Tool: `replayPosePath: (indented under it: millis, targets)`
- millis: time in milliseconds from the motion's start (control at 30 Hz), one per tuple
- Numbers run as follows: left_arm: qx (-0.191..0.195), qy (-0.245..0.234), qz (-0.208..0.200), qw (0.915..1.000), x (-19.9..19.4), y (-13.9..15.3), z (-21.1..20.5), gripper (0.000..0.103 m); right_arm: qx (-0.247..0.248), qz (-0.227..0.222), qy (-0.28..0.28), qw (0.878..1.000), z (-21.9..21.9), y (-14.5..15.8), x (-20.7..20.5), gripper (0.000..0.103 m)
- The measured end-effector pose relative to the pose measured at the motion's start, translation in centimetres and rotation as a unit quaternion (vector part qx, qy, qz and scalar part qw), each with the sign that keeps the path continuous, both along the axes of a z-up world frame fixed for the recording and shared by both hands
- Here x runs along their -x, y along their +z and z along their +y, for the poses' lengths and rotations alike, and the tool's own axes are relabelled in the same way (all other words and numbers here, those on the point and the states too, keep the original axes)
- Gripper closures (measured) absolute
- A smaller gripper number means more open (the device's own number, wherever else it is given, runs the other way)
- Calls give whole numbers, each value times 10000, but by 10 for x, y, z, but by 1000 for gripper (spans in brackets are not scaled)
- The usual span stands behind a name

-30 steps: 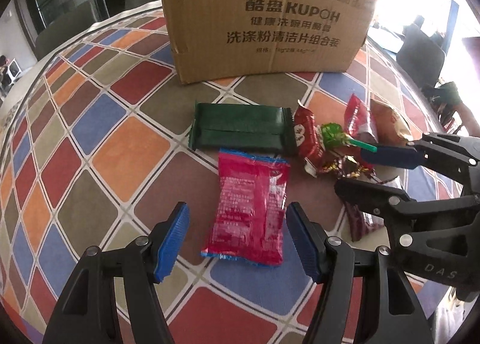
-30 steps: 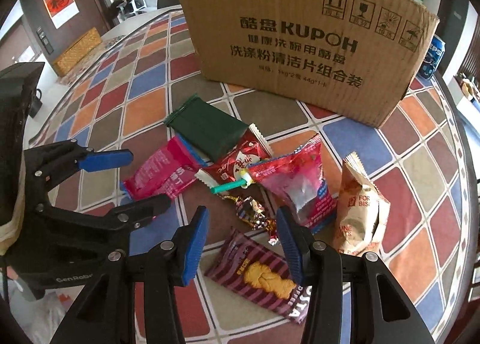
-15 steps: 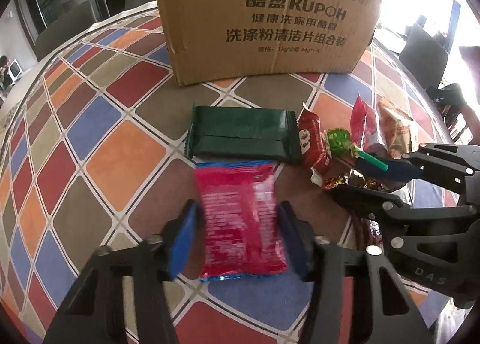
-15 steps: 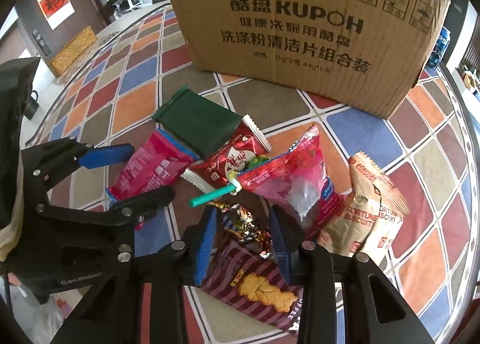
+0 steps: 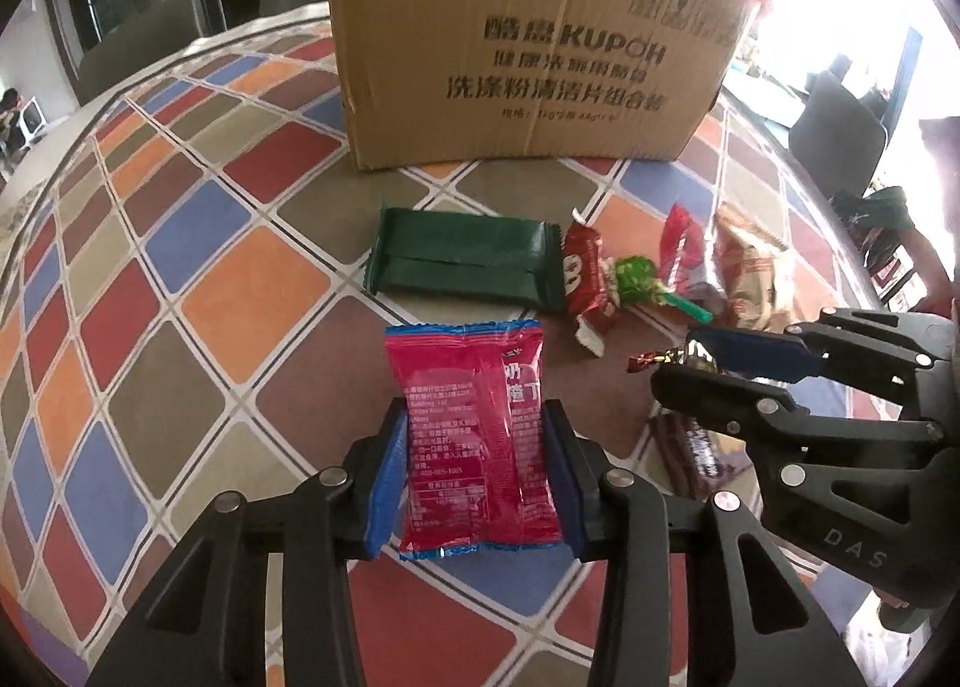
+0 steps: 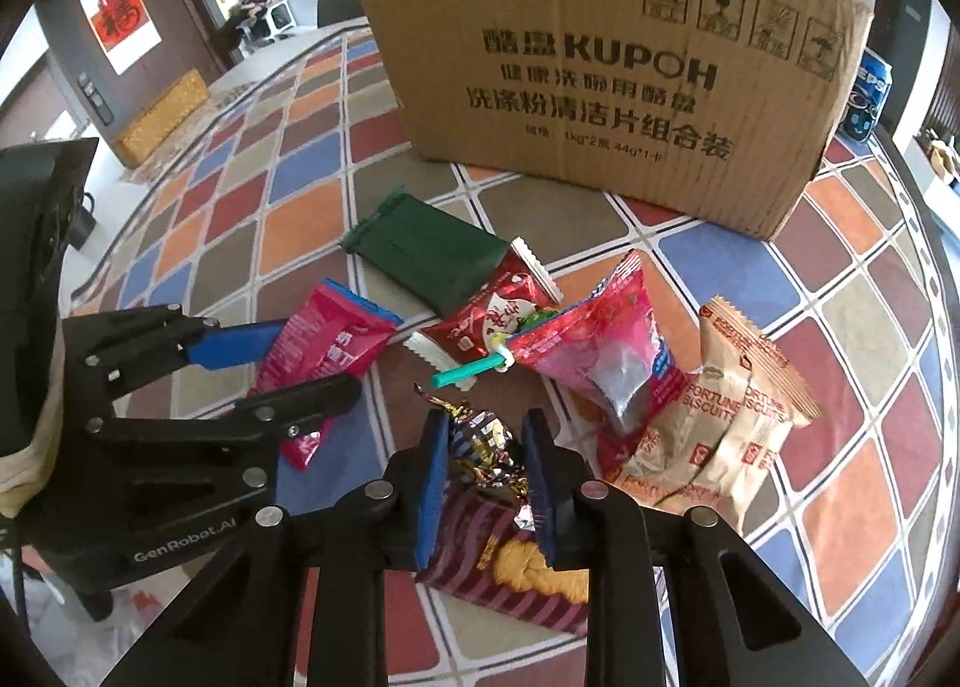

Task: Organize snacks
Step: 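Grasp and lift the pink packet with the left tool while the right tool grasps a chocolate candy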

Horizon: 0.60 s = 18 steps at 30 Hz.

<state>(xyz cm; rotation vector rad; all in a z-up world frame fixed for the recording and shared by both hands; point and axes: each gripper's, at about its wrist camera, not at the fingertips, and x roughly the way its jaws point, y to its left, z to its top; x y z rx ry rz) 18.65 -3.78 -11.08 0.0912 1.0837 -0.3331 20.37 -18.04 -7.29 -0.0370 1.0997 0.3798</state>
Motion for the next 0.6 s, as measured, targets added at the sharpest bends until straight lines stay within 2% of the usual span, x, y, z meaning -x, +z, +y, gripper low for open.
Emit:
replayPosePath:
  millis: [600]
  targets:
    - [354,25,-706,9969,24,62,5,61,-446,-530,-178,9974,-10,49,29,77]
